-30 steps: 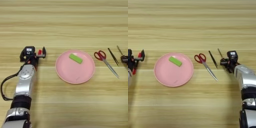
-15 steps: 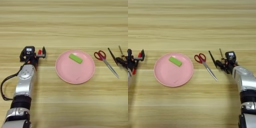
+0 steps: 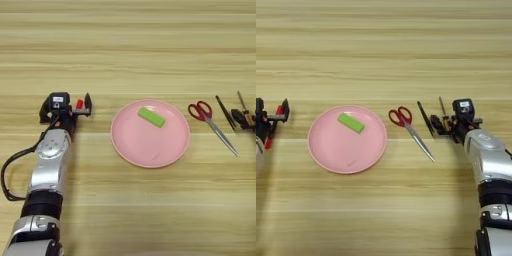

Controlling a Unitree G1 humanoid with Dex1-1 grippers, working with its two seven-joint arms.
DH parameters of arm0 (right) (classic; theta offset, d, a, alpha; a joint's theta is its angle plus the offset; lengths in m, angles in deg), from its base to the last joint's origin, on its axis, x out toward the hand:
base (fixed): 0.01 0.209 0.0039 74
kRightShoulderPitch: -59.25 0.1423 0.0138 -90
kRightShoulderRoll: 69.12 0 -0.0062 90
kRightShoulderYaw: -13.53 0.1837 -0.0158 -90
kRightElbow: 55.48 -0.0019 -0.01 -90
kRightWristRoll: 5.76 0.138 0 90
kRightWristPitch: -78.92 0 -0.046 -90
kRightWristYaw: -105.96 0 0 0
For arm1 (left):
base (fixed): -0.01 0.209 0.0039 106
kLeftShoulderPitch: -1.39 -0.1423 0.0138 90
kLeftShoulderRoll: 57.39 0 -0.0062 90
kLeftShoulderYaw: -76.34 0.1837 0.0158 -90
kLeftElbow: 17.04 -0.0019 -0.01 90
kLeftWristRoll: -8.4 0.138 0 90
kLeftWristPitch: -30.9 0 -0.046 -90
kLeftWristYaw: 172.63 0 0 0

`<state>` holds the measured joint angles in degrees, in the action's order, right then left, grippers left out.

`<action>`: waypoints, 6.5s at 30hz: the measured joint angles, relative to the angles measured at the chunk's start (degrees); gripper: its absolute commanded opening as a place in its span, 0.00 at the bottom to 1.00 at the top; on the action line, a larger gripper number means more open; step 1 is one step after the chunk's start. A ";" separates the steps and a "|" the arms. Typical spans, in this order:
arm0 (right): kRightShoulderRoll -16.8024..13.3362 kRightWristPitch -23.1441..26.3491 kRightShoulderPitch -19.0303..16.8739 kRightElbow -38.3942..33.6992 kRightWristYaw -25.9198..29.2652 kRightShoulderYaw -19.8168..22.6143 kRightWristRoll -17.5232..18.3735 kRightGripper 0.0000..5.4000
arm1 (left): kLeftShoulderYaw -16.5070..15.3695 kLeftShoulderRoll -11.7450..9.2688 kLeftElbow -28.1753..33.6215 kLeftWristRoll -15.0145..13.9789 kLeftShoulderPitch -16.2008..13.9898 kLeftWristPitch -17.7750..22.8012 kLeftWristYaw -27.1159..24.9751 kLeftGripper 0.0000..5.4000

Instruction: Move the objects on the table

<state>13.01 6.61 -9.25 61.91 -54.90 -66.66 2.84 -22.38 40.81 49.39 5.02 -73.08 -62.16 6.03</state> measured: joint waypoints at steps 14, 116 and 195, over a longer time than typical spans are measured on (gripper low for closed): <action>2.14 -4.49 0.06 -6.85 0.01 -4.05 -2.51 0.99 | 0.01 -0.01 -0.10 -0.01 0.04 0.00 -0.02 1.00; 7.81 -6.95 11.47 -5.15 15.01 -34.11 -29.70 0.99 | -0.04 0.83 0.40 -0.36 -0.01 0.05 0.25 1.00; 8.08 -27.19 18.61 29.37 -19.86 5.38 -5.98 0.99 | 9.76 0.33 31.87 -9.73 -7.69 26.89 -15.77 1.00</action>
<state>21.09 -20.58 9.35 91.28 -74.75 -61.28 -3.14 -12.61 41.14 81.26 -4.70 -80.77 -35.27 -9.75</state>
